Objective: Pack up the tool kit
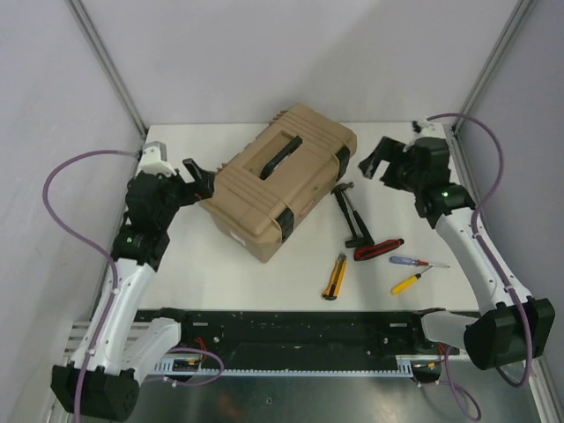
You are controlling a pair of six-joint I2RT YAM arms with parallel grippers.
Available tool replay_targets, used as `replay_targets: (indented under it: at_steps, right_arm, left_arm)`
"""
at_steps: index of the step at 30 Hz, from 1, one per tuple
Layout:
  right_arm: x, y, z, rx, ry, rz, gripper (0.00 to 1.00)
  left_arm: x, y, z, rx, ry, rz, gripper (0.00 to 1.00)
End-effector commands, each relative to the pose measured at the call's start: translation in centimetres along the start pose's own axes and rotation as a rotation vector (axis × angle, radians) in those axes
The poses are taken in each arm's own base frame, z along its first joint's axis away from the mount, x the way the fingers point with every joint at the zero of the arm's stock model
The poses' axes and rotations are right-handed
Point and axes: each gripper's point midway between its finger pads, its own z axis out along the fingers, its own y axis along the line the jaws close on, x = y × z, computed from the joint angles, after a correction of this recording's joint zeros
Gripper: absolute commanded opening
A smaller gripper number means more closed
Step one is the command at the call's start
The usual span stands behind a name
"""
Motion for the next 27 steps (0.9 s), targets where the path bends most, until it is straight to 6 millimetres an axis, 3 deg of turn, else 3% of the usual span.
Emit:
replay_targets:
  at_steps: [1, 5, 11, 18, 27]
  right_arm:
    - [2.0, 5.1, -0.2, -0.119, 0.030, -0.047, 0.99]
    - [5.2, 9.0, 0.2, -0.237, 0.089, -0.072, 0.99]
    - [7.9, 12.1, 1.2, -0.348, 0.136, -0.043, 0.99]
    - [10.7, 13.1, 4.0, -0.385, 0.205, 0.017, 0.99]
    - [10.8, 14.8, 6.7, -0.504, 0.199, 0.073, 0.98]
  left_arm:
    - [-1.6, -2.6, 1.5, 0.119, 0.019, 0.017, 0.99]
    - [0.1, -4.2, 3.1, 0.218, 0.117, 0.032, 1.00]
    - [3.3, -2.1, 4.3, 0.128, 0.185, -0.008, 0.99]
    - [6.2, -0.9, 3.5, 0.106, 0.233, -0.028, 1.00]
    - [10.5, -0.2, 2.3, 0.097, 0.320, -0.105, 0.99]
